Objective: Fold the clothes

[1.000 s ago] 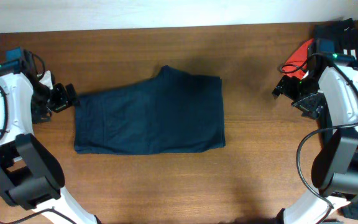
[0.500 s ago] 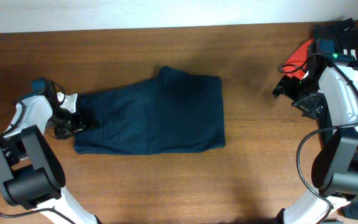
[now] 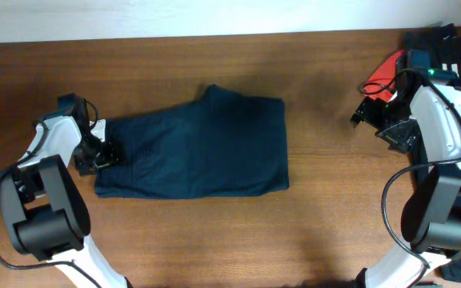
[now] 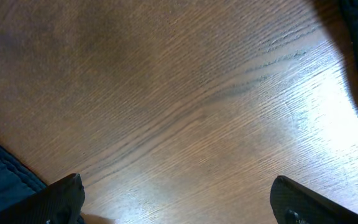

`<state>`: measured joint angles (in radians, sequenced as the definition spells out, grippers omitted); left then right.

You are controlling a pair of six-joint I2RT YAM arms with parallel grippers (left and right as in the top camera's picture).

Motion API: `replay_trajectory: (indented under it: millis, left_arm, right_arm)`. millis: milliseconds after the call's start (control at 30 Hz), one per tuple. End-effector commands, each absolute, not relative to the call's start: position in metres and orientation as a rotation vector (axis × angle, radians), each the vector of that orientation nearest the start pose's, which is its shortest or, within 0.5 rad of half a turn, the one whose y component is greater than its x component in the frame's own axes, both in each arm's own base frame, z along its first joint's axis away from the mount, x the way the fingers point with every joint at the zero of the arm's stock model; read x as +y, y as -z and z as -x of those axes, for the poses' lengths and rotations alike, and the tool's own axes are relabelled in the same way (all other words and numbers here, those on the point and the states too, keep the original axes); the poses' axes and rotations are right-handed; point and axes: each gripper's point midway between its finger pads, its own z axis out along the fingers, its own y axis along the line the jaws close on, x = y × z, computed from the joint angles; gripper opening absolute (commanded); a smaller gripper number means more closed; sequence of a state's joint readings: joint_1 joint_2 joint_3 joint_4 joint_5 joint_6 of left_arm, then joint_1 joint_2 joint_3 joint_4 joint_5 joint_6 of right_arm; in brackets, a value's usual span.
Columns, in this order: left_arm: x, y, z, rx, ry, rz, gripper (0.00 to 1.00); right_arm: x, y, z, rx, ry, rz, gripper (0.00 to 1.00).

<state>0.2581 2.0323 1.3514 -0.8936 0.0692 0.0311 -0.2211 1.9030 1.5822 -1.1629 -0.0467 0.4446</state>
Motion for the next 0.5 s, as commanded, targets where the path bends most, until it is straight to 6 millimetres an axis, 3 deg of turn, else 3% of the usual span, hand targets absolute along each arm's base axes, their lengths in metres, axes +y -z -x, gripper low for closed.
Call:
replay_trajectory:
  millis: [0, 67, 167, 300, 367, 467]
  left_arm:
    - [0.08, 0.047, -0.329, 3.244, 0.109, 0.393, 0.34]
    - [0.081, 0.041, -0.334, 3.239, 0.108, 0.391, 0.0]
    - [0.083, 0.021, -0.346, 3.216, 0.096, 0.53, 0.0]
    - [0.08, -0.039, -0.365, 3.145, 0.018, 0.621, 0.0]
    - [0.051, -0.092, -0.38, 3.084, 0.017, 0.523, 0.0]
    - [0.005, -0.137, -0.39, 3.049, -0.027, 0.319, 0.0]
  right_arm:
    - [-0.077, -0.099, -0.374, 2.883, -0.079, -1.006, 0.99]
    - [-0.077, -0.099, -0.374, 2.883, -0.079, -1.006, 0.99]
    - [-0.077, -0.099, -0.374, 2.883, -0.079, -1.006, 0.99]
    - [-0.077, -0.099, -0.374, 2.883, -0.079, -1.006, 0.99]
    - [-0.077, -0.099, -0.374, 2.883, -0.079, -1.006, 0.99]
    - [-0.077, -0.099, -0.374, 2.883, -0.079, -1.006, 0.99]
